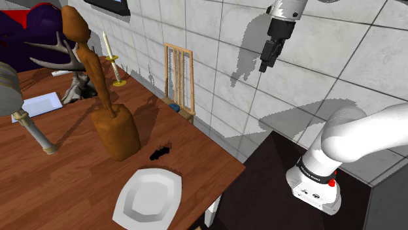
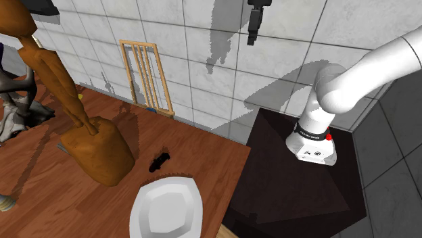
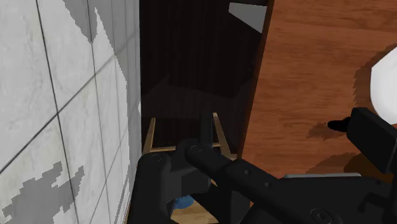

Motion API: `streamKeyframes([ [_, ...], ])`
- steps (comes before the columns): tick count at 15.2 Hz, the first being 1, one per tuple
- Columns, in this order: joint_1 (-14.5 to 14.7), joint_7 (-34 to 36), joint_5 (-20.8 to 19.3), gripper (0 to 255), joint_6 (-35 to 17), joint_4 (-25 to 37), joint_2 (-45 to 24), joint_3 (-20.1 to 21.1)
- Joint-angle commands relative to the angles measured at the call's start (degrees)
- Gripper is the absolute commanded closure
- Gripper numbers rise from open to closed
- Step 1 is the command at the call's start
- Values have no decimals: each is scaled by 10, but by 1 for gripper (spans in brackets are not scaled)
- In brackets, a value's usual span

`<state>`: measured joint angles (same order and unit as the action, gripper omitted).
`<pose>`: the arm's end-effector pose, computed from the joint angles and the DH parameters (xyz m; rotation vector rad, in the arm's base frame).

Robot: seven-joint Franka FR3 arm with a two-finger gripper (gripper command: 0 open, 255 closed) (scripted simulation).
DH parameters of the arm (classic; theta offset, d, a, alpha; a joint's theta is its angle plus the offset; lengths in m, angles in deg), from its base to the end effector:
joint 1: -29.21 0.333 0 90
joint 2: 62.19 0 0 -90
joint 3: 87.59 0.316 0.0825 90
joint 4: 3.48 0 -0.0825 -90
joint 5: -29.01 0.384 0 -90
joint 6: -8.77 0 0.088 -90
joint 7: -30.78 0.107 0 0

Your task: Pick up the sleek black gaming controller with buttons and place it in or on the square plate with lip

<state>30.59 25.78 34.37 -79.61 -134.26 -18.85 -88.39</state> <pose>0.3127 0.0119 0.6140 -3.0349 -0.1588 -0.0306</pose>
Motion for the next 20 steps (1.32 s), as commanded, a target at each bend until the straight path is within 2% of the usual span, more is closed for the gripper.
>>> streamKeyframes([
  [1,0,0,0,0,0,0,0,0],
  [10,55,-94,-3,0,-142,2,-143,27],
  [20,105,-182,-20,0,-268,52,-318,70],
])
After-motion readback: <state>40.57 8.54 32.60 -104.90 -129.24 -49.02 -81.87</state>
